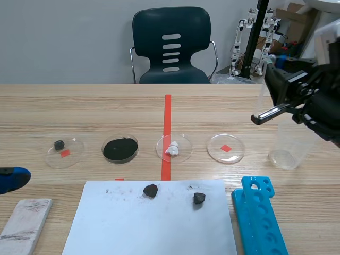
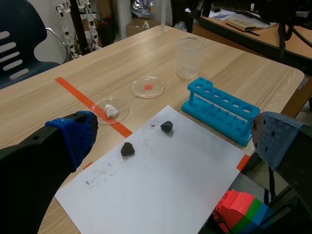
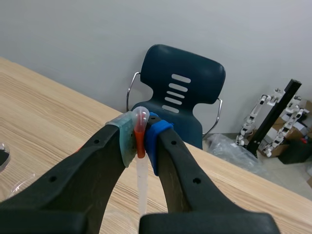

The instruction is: Draw acid from the petri dish

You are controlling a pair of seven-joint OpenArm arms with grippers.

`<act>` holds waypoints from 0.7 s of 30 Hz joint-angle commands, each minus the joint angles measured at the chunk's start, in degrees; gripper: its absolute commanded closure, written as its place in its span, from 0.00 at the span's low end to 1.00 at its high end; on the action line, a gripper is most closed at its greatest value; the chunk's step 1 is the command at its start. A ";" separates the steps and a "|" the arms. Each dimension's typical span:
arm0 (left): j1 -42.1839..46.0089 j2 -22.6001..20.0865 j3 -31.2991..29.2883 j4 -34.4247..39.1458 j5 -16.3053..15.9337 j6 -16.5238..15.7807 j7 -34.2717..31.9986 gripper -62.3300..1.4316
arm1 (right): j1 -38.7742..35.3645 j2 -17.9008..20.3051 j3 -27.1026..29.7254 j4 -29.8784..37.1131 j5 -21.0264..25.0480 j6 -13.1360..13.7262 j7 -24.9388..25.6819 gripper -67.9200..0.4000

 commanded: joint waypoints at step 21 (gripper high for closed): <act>-0.15 0.11 -0.33 0.39 -0.59 0.11 -1.01 0.00 | 9.88 -3.58 -10.95 -18.45 -3.56 0.39 7.43 0.98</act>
